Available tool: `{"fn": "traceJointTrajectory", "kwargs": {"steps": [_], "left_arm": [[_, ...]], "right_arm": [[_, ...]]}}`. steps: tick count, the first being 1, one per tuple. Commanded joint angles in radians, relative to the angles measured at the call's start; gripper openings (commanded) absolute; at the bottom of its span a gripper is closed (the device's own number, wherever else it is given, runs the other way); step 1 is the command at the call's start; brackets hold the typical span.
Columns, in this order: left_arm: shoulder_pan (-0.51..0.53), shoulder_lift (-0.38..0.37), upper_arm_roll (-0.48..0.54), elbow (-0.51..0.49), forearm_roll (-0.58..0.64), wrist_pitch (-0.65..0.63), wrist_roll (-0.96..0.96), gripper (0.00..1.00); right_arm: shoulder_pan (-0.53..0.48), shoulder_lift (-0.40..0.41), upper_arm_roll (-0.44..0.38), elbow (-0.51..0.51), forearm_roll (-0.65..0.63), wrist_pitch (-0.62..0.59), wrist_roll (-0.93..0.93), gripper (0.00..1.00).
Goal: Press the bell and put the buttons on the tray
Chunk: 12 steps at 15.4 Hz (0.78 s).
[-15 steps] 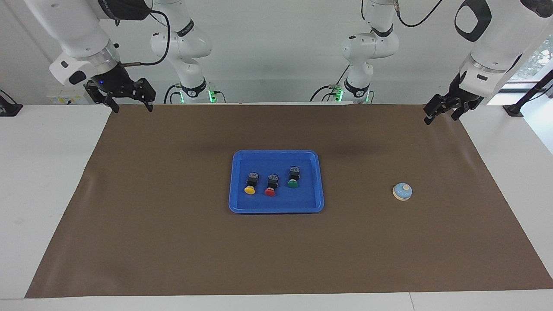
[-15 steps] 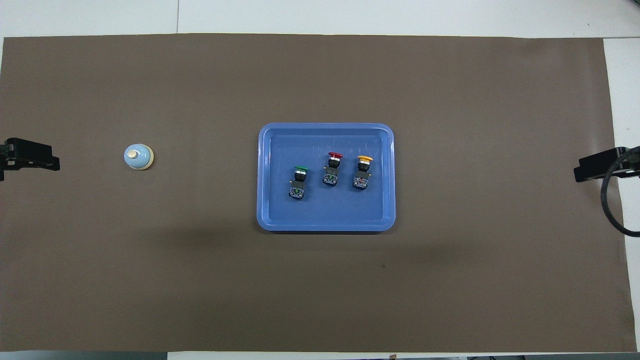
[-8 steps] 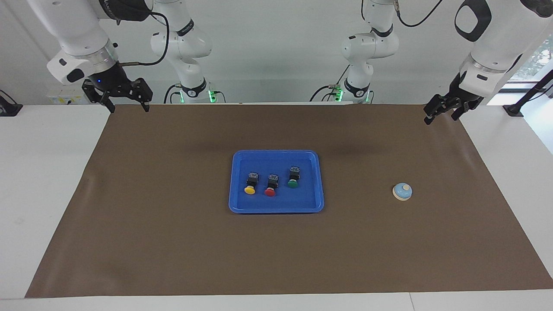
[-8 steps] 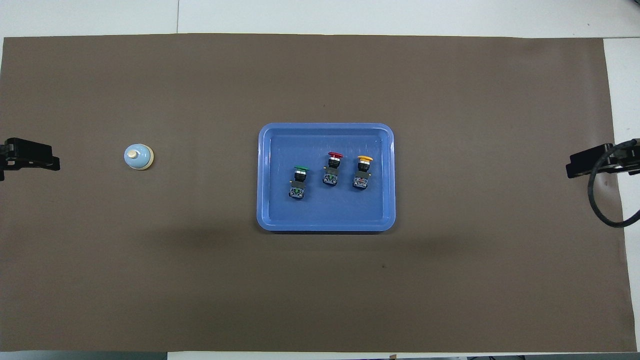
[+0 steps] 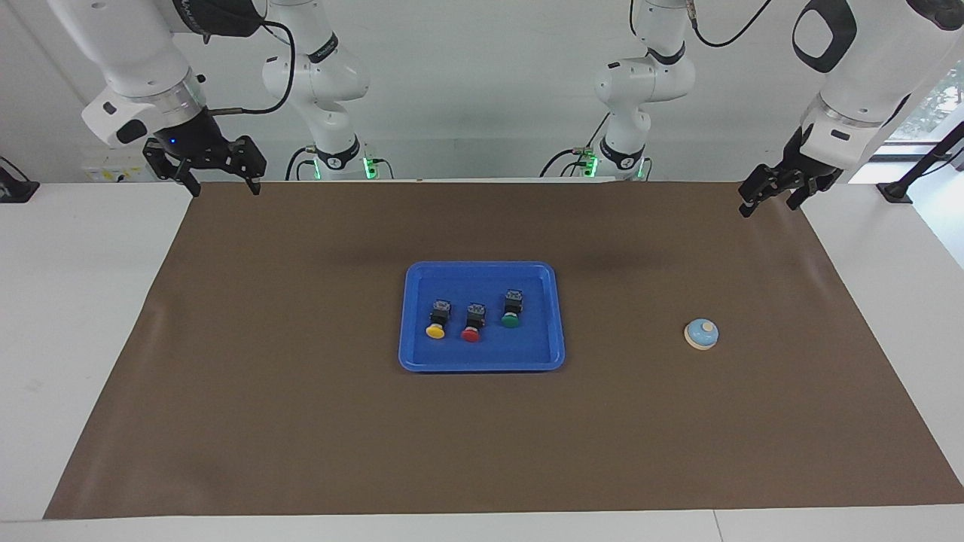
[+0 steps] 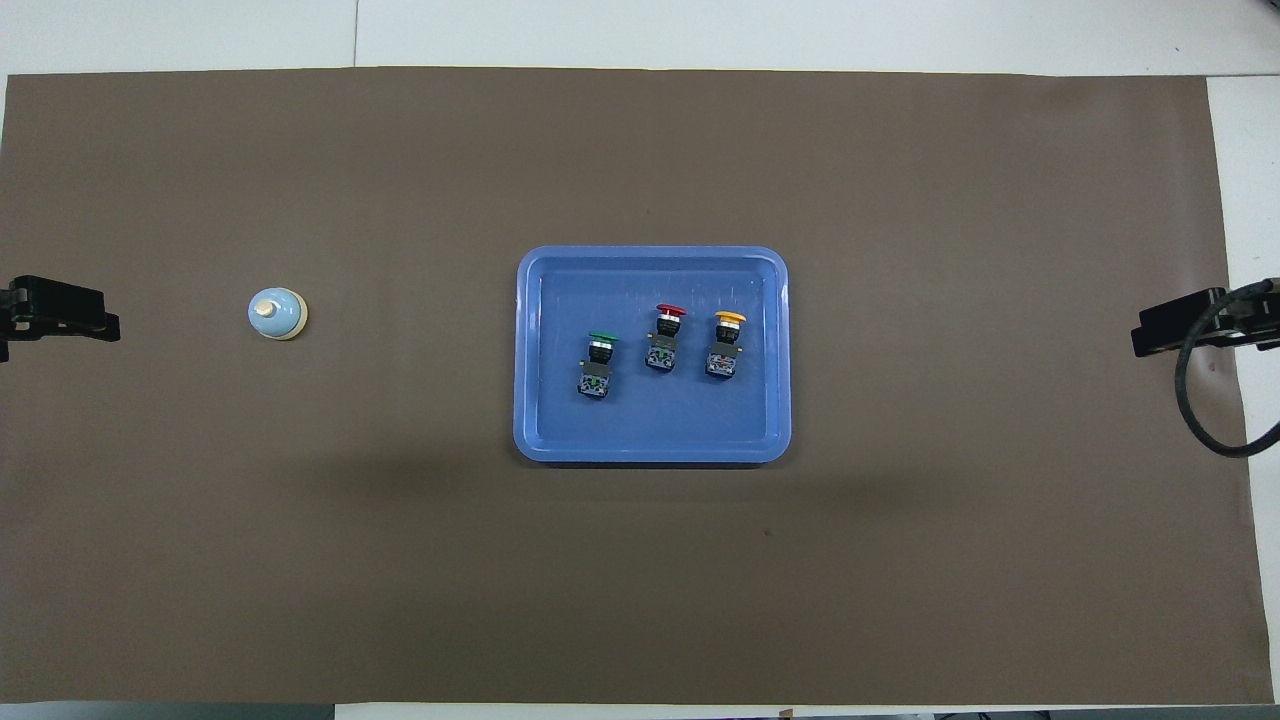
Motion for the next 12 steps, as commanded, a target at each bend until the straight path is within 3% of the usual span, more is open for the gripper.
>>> {"fn": "traceJointTrajectory", "kwargs": {"steps": [1,12], "left_arm": [[-0.003,0.008,0.001,0.021,0.011,-0.020,0.002,1.00],[0.008,0.043,0.001,0.032,0.015,0.044,0.028,1.00]], "right_arm": [[-0.019,-0.020,0.015,-0.020,-0.007,0.001,-0.025,1.00],[-0.019,-0.020,0.015,-0.020,-0.007,0.001,-0.025,1.00]]}}
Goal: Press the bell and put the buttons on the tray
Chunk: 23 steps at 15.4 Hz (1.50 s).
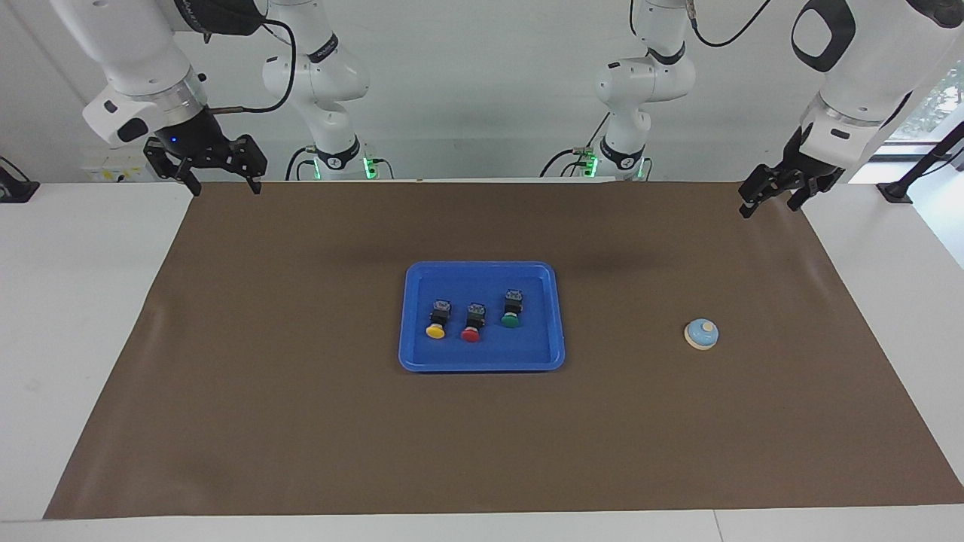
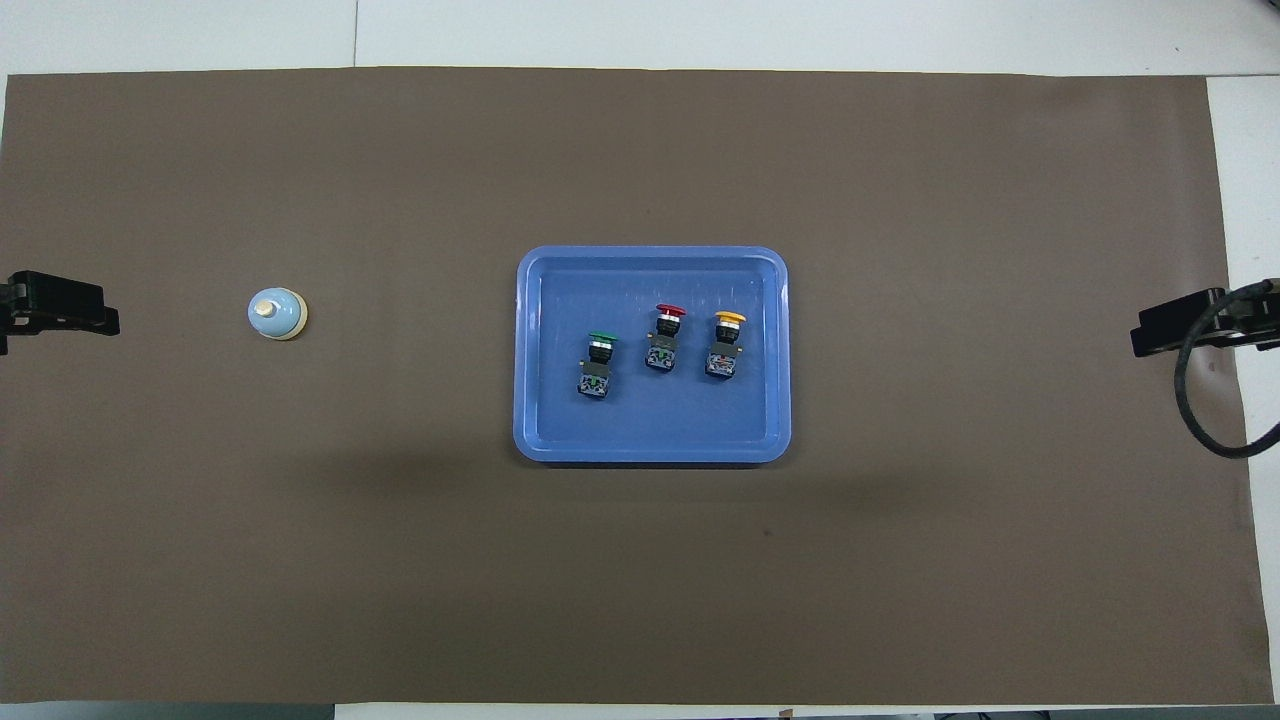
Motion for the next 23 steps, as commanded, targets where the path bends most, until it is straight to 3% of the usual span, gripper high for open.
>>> {"fn": "traceJointTrajectory", "kwargs": {"steps": [1,7,9,10,12,13,18,23], "left_arm": [[0.007,0.065,0.001,0.041,0.016,0.031,0.020,1.00],[0.002,0.223,-0.001,0.064,0.044,0.166,0.020,1.00],[0.002,0.267,-0.001,0.058,0.043,0.232,0.024,0.67],[-0.001,0.287,-0.001,0.054,0.043,0.255,0.024,0.57],[0.002,0.304,-0.003,0.032,0.039,0.307,0.023,0.12],[0.002,0.321,-0.003,0.028,0.039,0.315,0.023,0.00],[-0.005,0.330,-0.003,-0.063,0.036,0.427,0.020,0.00],[-0.008,0.334,-0.003,-0.093,0.035,0.456,0.010,0.00]], "right_arm": [[-0.019,-0.020,0.015,-0.020,-0.007,0.002,-0.025,1.00],[-0.019,-0.020,0.015,-0.020,-0.007,0.002,-0.025,1.00],[-0.019,-0.020,0.015,-0.020,-0.007,0.002,-0.025,1.00],[-0.019,-0.020,0.015,-0.020,-0.007,0.002,-0.025,1.00],[-0.019,-0.020,0.015,-0.020,-0.007,0.002,-0.025,1.00],[-0.019,-0.020,0.015,-0.020,-0.007,0.002,-0.025,1.00],[-0.019,-0.020,0.015,-0.020,-0.007,0.002,-0.025,1.00],[-0.019,-0.020,0.015,-0.020,-0.007,0.002,-0.025,1.00]]}}
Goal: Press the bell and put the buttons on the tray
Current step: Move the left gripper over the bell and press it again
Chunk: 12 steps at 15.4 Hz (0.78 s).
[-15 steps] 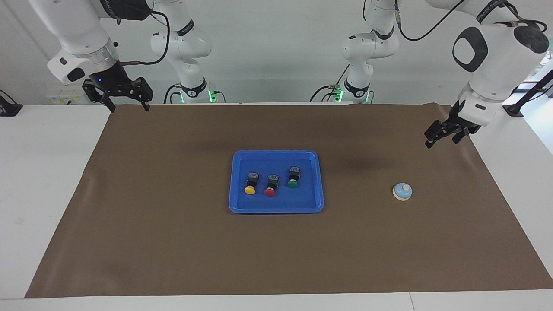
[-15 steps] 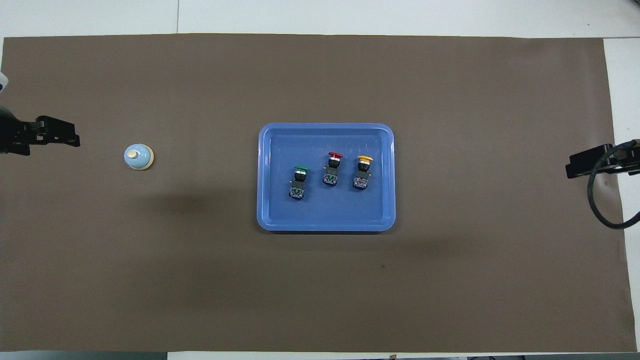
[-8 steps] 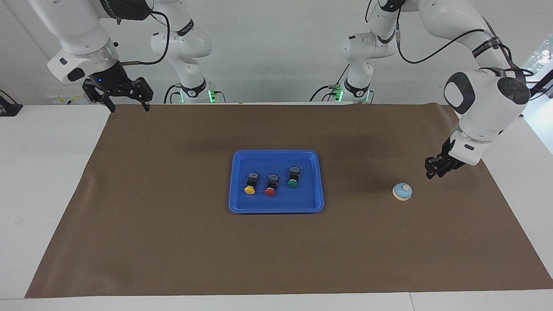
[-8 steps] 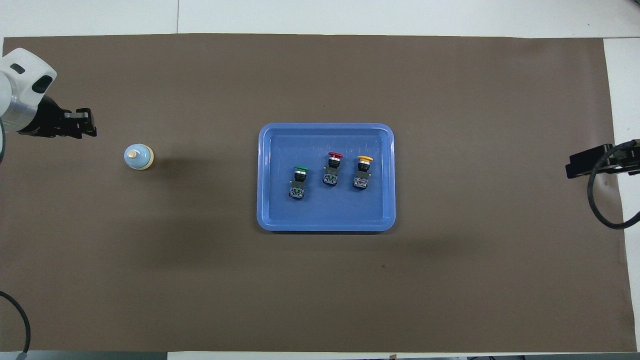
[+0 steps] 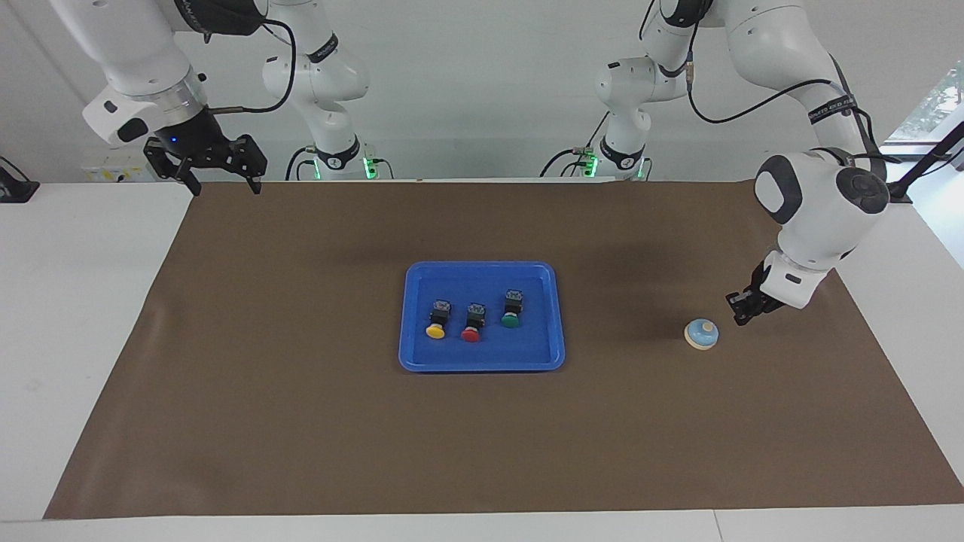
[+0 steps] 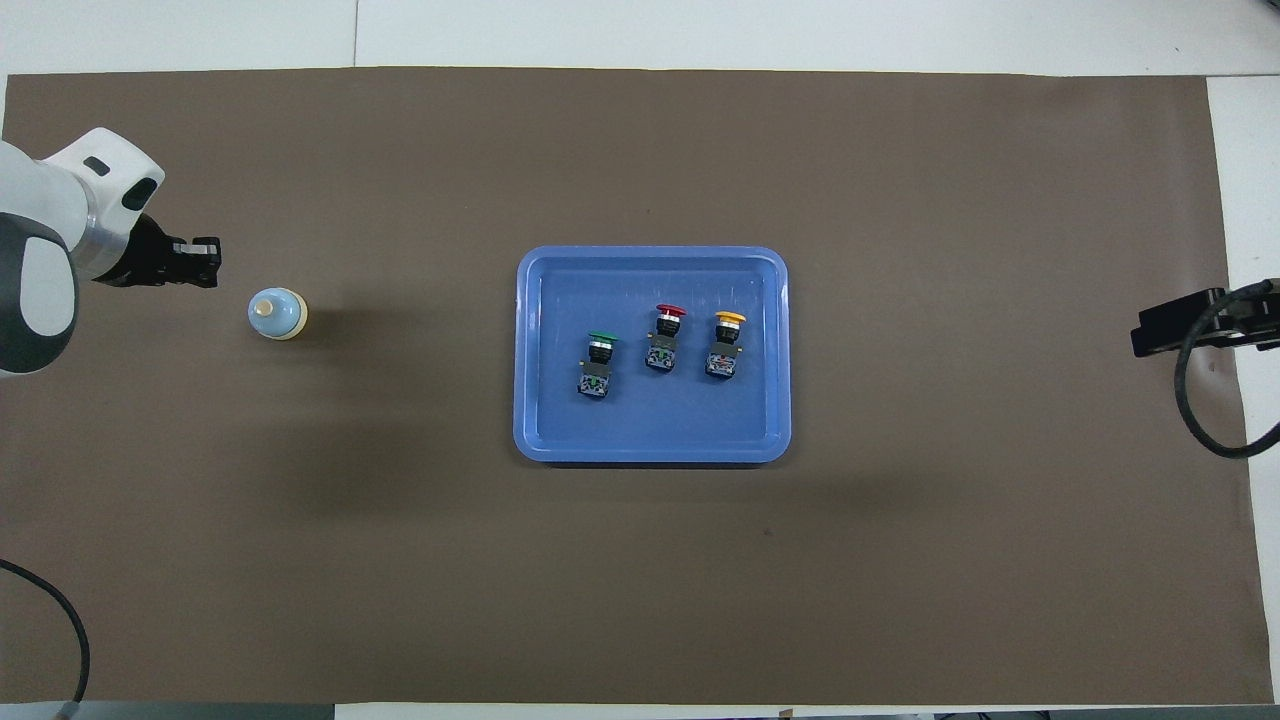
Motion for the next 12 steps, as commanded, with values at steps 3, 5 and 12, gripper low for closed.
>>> {"fn": "traceJointTrajectory", "kwargs": {"steps": [3,5,12], "left_arm": [[-0.011,0.002,0.002,-0.024,0.015,0.031,-0.019,0.00],[-0.027,0.019,0.003,-0.025,0.015,0.046,-0.040,0.00],[-0.034,0.012,0.002,-0.088,0.015,0.097,-0.054,0.00]], "right_arm": [[-0.019,-0.020,0.015,-0.020,-0.007,0.002,-0.025,1.00],[-0.019,-0.020,0.015,-0.020,-0.007,0.002,-0.025,1.00],[-0.019,-0.020,0.015,-0.020,-0.007,0.002,-0.025,1.00]]}}
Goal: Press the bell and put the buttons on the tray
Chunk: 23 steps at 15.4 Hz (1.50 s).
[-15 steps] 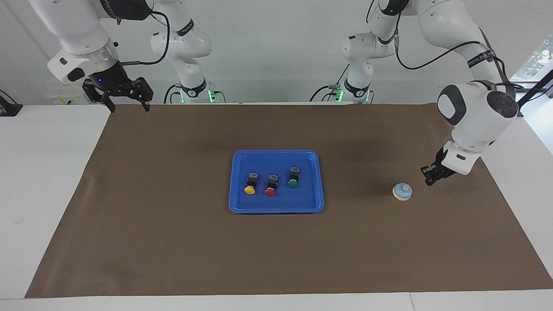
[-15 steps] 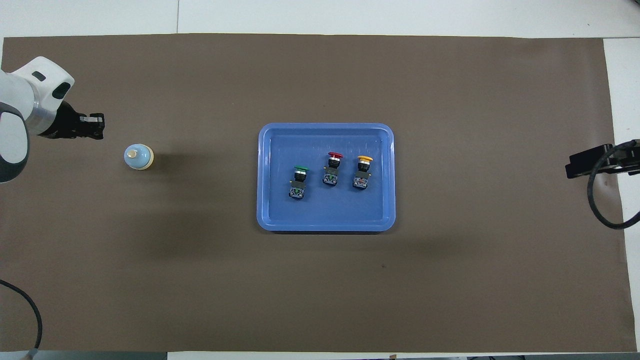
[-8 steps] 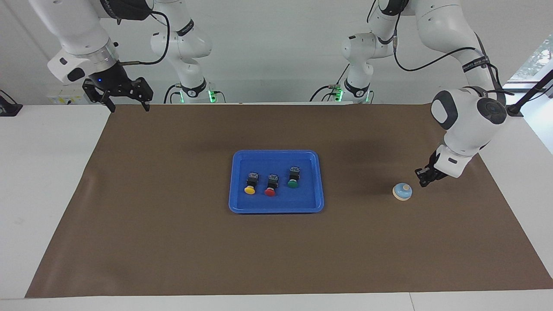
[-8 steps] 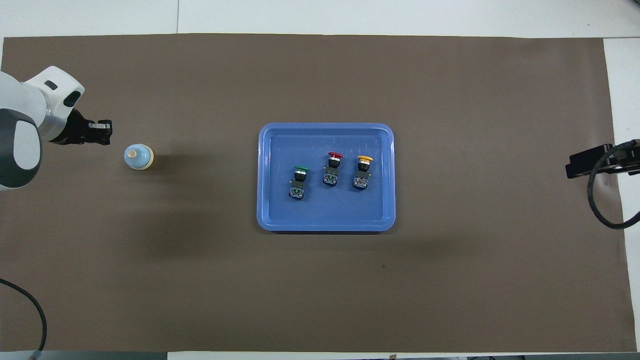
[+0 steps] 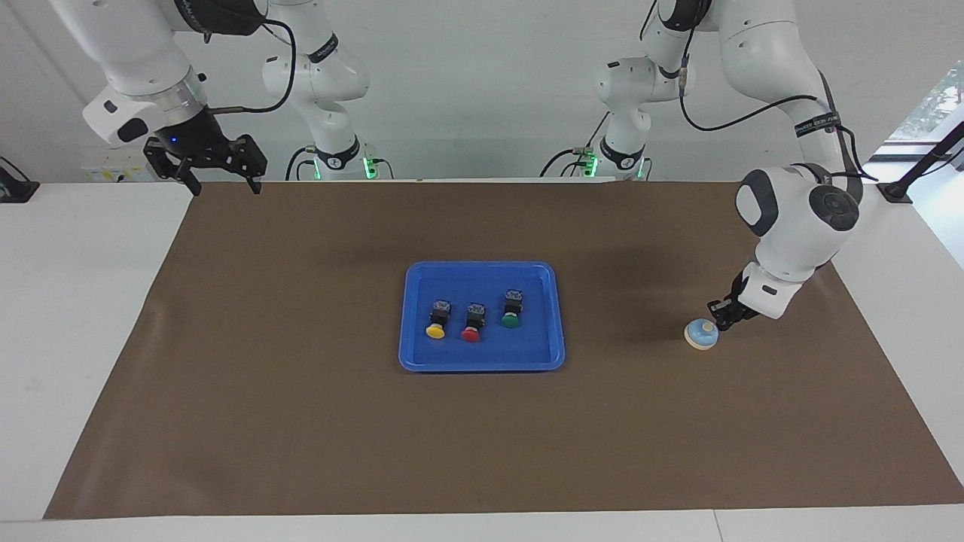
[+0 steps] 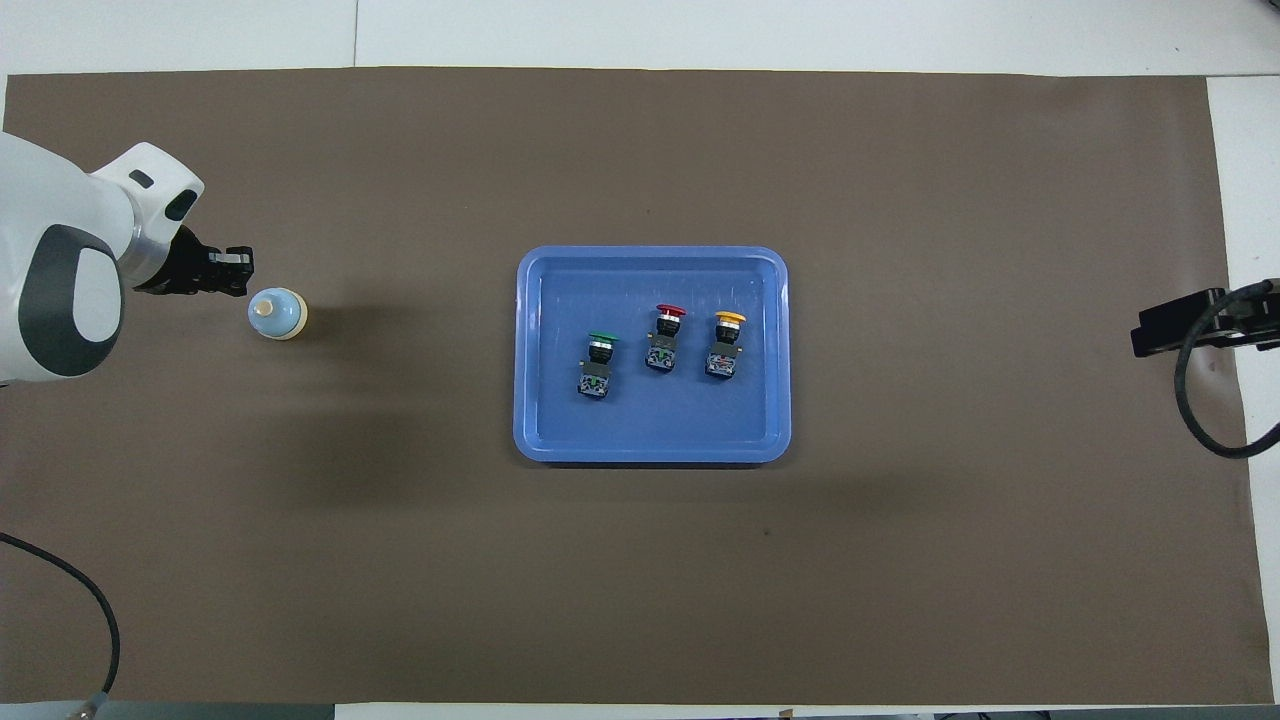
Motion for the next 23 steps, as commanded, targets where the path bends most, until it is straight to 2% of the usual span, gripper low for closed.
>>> {"fn": "traceJointTrajectory", "kwargs": {"steps": [1,9,13,14,17,20,22,23], "left_arm": [[-0.016,-0.010,0.008,-0.044,0.015,0.056,-0.022,0.00],[-0.019,-0.003,0.008,-0.104,0.015,0.133,-0.038,0.00],[-0.018,0.019,0.008,-0.086,0.013,0.134,-0.036,0.00],[-0.018,0.019,0.008,-0.062,0.012,0.110,-0.036,0.00],[-0.007,0.002,0.006,0.056,0.012,-0.074,-0.030,0.00],[-0.004,-0.067,0.009,0.139,0.010,-0.232,-0.026,0.01],[-0.003,-0.137,0.011,0.162,0.007,-0.327,-0.024,0.13],[-0.003,-0.183,0.012,0.163,0.007,-0.365,-0.022,0.25]], "right_arm": [[-0.019,-0.020,0.015,-0.020,-0.007,0.002,-0.025,1.00],[-0.019,-0.020,0.015,-0.020,-0.007,0.002,-0.025,1.00],[-0.019,-0.020,0.015,-0.020,-0.007,0.002,-0.025,1.00],[-0.019,-0.020,0.015,-0.020,-0.007,0.002,-0.025,1.00],[-0.019,-0.020,0.013,-0.020,-0.007,0.002,-0.025,1.00],[-0.019,-0.020,0.015,-0.020,-0.007,0.002,-0.025,1.00],[-0.019,-0.020,0.015,-0.020,-0.007,0.002,-0.025,1.00],[-0.019,-0.020,0.015,-0.020,-0.007,0.002,-0.025,1.00]]}}
